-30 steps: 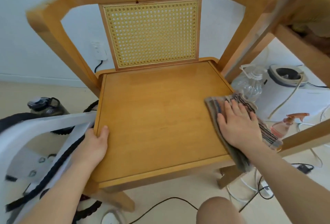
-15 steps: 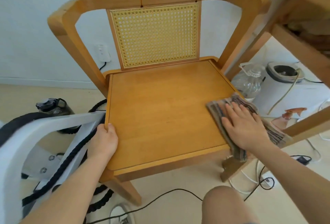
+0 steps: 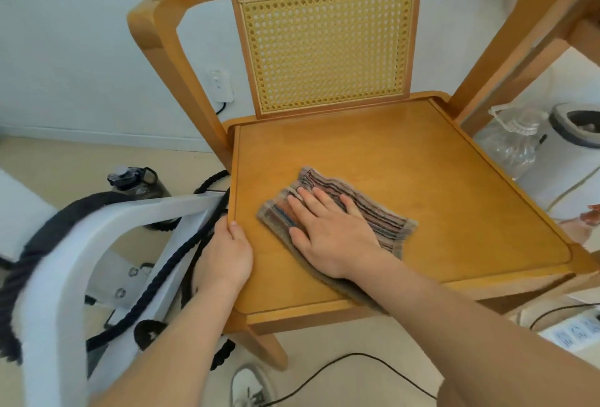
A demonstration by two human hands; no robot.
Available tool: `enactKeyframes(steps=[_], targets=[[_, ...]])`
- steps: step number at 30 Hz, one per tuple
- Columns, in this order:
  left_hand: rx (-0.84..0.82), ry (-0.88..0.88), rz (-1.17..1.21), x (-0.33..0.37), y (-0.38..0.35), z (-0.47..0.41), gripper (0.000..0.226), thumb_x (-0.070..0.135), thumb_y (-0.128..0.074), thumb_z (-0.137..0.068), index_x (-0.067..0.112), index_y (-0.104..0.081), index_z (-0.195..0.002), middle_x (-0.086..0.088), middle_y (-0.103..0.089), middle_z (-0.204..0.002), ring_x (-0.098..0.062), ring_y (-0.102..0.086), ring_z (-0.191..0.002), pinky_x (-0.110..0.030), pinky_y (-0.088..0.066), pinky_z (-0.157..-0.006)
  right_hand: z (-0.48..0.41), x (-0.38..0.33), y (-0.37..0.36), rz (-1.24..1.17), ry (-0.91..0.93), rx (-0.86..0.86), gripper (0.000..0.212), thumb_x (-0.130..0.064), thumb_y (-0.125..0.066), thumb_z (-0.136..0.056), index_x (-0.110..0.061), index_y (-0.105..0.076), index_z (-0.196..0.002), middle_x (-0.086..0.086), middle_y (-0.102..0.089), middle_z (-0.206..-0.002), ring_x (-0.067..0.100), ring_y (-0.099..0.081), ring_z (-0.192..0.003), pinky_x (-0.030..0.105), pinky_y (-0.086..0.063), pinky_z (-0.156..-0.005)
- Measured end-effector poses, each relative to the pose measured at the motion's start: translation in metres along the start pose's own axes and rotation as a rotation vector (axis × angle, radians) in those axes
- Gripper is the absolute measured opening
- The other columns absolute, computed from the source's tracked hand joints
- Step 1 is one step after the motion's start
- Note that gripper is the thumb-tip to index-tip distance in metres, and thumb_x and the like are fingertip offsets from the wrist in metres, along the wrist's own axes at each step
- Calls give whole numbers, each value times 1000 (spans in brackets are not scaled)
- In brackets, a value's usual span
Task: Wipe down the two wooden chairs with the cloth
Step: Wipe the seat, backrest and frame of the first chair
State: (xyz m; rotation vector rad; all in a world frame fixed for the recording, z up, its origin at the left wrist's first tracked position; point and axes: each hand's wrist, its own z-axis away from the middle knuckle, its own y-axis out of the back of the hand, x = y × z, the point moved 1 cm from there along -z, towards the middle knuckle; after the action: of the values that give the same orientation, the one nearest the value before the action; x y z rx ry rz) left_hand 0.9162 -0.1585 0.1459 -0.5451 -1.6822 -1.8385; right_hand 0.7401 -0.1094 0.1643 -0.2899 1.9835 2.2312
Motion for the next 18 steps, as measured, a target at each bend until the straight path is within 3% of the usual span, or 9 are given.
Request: enactKeyframes(steps=[5, 8, 11, 13, 18], targets=[[11, -18, -2, 6, 2, 0, 39, 38, -19, -102, 27, -40, -133, 8, -51, -89, -13, -48, -74, -31, -38, -67, -72, -6, 5, -17, -106, 21, 60, -51, -13, -100, -30, -2, -155, -9, 4, -163, 14, 6, -149, 51, 3, -119], [16, -8, -6, 6, 3, 2, 35, 36, -19, -102, 29, -41, -128, 8, -53, -83, -6, -47, -66, -28, -32, -56, -67, -24, -1, -18, -84, 30, 58, -47, -12, -101, -30, -1, -155, -8, 4, -163, 15, 7, -149, 51, 3, -119], [13, -6, 41, 4, 6, 1, 34, 35, -19, -102, 30, -45, -124, 6, -56, -92, -7, -47, -70, -30, -35, -67, -21, -43, -6, -37, 90, 16, 56, -46, -12, -102, -32, -1, -154, -11, 4, -162, 12, 9, -149, 47, 5, -119], [-1, -8, 66, 5, 7, 4, 34, 36, -19, -102, 32, -46, -123, 11, -55, -87, -4, -47, -69, -31, -36, -69, 5, -44, -7, -49, 184, -22, 55, -47, -14, -102, -36, -2, -154, -15, 3, -162, 9, 9, -148, 44, 6, -119], [17, -28, 58, 9, 7, 7, 38, 38, -18, -102, 33, -44, -129, 15, -51, -84, 0, -46, -70, -29, -35, -65, -36, -8, 8, -29, 145, -23, 57, -54, -16, -100, -39, -6, -153, -18, 0, -161, 7, 8, -148, 43, 3, -120]])
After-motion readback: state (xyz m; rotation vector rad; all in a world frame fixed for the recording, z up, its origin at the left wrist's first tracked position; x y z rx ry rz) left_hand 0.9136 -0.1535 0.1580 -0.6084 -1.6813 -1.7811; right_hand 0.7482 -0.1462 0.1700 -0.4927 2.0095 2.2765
